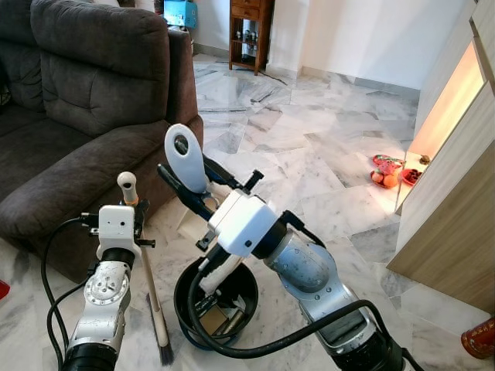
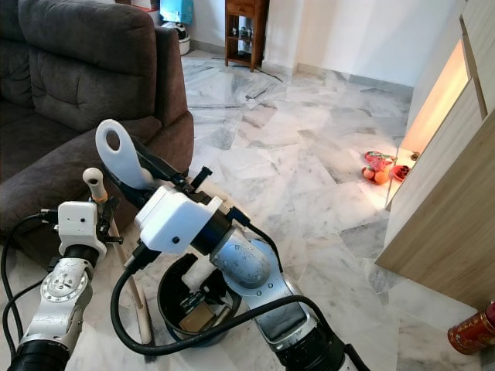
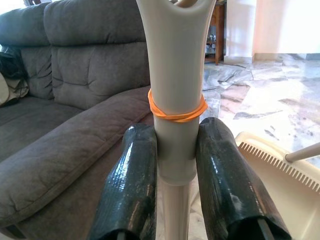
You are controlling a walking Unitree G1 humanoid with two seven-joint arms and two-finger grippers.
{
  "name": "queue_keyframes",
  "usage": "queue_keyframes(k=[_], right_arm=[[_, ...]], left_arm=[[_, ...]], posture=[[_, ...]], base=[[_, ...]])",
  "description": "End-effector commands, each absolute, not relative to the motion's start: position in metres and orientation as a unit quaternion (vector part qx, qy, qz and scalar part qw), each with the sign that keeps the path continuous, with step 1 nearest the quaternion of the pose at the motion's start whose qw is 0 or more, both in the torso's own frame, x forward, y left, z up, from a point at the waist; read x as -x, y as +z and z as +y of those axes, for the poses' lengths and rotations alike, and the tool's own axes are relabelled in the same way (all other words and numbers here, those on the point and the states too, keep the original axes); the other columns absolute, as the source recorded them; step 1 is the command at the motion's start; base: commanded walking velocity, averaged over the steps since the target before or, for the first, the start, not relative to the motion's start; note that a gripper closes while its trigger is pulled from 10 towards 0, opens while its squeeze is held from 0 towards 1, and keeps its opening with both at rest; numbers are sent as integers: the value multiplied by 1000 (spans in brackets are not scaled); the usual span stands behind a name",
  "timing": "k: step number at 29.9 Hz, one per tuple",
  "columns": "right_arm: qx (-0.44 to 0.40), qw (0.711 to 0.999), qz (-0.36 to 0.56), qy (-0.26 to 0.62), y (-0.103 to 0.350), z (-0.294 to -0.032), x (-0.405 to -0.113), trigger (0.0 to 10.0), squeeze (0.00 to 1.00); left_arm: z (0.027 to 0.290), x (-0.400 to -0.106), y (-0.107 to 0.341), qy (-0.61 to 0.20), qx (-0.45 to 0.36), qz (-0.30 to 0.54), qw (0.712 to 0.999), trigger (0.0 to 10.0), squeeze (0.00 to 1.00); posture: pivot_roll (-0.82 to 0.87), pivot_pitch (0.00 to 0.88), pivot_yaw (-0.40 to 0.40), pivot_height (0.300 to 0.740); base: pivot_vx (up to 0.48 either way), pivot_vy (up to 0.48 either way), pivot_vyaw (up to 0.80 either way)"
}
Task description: Sweep floor
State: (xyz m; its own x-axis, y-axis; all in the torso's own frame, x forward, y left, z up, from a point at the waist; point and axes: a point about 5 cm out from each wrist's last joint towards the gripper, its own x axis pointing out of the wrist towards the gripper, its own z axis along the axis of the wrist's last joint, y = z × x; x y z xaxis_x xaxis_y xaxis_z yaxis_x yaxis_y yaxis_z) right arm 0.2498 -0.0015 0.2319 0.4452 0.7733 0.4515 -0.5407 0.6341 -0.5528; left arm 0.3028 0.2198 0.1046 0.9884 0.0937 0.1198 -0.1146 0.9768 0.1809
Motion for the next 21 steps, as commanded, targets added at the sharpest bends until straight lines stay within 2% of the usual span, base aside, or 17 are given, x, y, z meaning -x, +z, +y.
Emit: queue_keyframes(k=[1, 7, 16, 18, 21], right_arm=[[154, 828, -387, 375, 247, -4, -248, 10000, 0], [124, 877, -363, 290, 254, -25, -276, 10000, 0], [111, 921, -333, 170, 256, -60, -314, 10000, 0], [111, 936, -311, 120, 250, -79, -328, 10000, 0], [136, 941, -298, 86, 243, -91, -334, 10000, 0]], left_arm=[[216, -308, 118, 47, -90, -88, 991, 10000, 0], [216, -308, 117, 50, -90, -88, 991, 10000, 0], [215, -309, 118, 50, -90, -89, 991, 10000, 0], [215, -309, 119, 50, -90, -91, 991, 10000, 0], [215, -308, 119, 51, -90, -91, 990, 10000, 0]], posture=[[34, 0, -22, 740], [35, 0, -26, 740], [38, 0, -28, 740], [41, 0, -30, 740], [42, 0, -31, 740]], base=[[0, 0, 0], [0, 0, 0], [0, 0, 0], [0, 0, 0], [0, 0, 0]])
